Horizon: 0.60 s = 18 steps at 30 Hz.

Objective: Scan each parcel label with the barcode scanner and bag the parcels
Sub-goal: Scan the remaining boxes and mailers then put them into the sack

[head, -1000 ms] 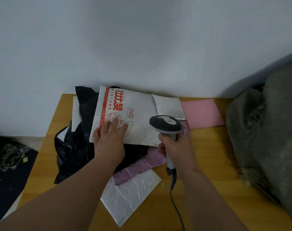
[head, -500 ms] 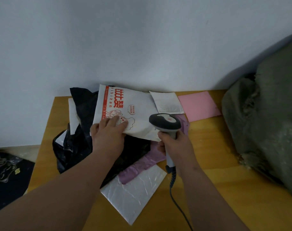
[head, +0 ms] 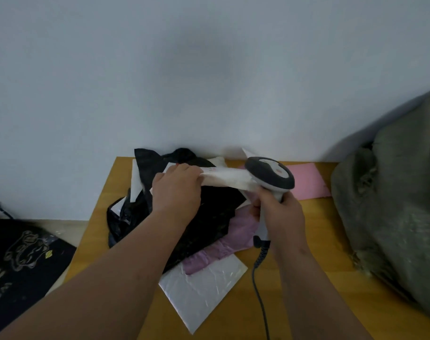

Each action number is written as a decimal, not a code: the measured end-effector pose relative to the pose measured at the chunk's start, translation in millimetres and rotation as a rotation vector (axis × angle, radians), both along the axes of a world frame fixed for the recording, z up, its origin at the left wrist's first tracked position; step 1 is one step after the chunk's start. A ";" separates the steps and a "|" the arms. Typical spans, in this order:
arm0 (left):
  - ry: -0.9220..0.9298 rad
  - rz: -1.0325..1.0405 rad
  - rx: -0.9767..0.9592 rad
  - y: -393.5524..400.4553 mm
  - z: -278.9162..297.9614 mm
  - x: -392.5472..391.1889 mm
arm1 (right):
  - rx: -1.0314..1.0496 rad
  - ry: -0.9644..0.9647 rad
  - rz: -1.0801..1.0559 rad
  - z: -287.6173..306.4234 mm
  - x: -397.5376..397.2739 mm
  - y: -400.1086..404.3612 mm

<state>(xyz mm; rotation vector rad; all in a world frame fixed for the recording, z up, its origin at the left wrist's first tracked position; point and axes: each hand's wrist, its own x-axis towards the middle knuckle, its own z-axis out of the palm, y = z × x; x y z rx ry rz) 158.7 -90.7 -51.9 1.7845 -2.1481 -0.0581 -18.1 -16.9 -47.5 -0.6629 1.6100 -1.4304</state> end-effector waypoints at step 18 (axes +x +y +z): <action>0.667 0.305 0.204 106.5 43.3 -69.3 | -0.118 0.009 0.020 52.3 -82.6 90.0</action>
